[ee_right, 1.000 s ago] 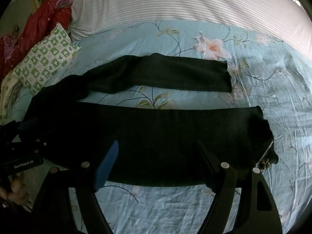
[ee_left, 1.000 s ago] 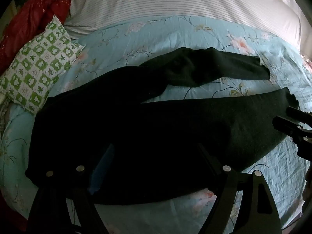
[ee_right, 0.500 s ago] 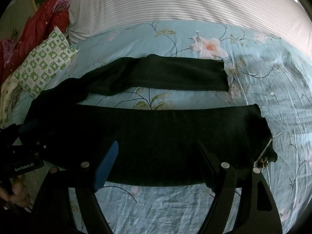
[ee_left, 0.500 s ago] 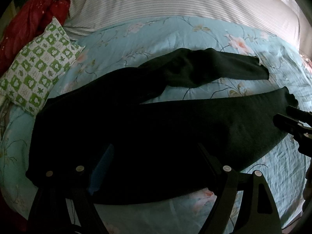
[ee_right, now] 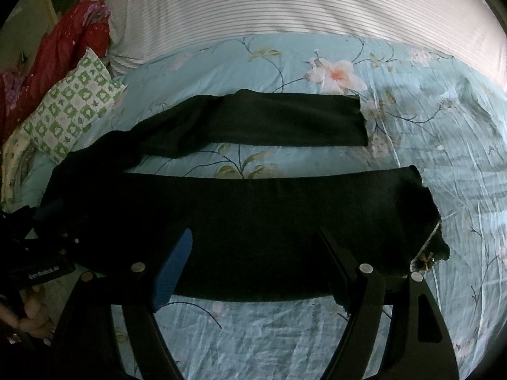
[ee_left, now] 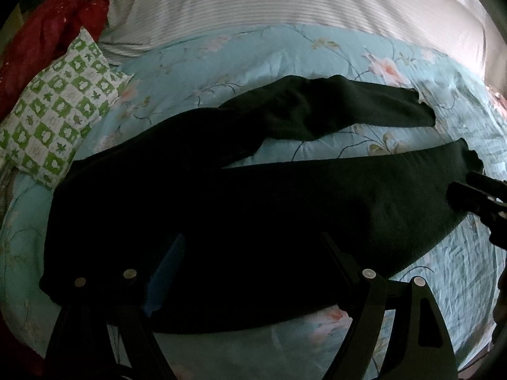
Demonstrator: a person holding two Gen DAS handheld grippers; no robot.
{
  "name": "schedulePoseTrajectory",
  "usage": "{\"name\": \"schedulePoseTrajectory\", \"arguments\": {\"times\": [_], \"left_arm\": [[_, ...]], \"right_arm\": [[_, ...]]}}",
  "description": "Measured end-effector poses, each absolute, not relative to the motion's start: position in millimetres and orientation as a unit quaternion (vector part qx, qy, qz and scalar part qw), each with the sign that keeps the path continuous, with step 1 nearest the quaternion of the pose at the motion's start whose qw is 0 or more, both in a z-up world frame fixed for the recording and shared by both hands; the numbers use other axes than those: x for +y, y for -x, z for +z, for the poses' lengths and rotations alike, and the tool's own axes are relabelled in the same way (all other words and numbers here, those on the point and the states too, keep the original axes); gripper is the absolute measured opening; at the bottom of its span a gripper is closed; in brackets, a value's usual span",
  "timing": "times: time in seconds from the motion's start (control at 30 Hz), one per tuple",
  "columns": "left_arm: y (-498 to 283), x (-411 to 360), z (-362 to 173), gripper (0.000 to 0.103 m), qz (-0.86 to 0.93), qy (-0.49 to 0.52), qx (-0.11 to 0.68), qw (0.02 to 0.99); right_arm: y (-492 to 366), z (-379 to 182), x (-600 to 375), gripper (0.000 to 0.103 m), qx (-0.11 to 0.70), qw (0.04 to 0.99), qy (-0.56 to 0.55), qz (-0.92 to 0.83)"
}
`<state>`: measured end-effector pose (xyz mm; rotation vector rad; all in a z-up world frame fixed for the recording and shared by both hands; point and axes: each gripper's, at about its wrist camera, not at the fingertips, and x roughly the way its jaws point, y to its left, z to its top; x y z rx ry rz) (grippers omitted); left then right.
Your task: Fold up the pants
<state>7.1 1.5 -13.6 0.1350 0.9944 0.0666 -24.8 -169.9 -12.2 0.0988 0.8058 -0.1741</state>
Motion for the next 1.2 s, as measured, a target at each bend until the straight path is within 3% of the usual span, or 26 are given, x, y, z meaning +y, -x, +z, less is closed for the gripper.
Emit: {"name": "schedulePoseTrajectory", "arguments": {"times": [0.6,1.2], "left_arm": [[-54.8,2.7,-1.3,0.083,-0.004,-0.108,0.491,0.864],[-198.2,8.4,4.9,0.080,-0.014,-0.136,0.504,0.853]], "right_arm": [[11.8,9.4,-200.0,0.079,0.382,0.916,-0.090,-0.084],[-63.9,34.9,-289.7,0.079,0.371,0.910,-0.154,-0.105]]}}
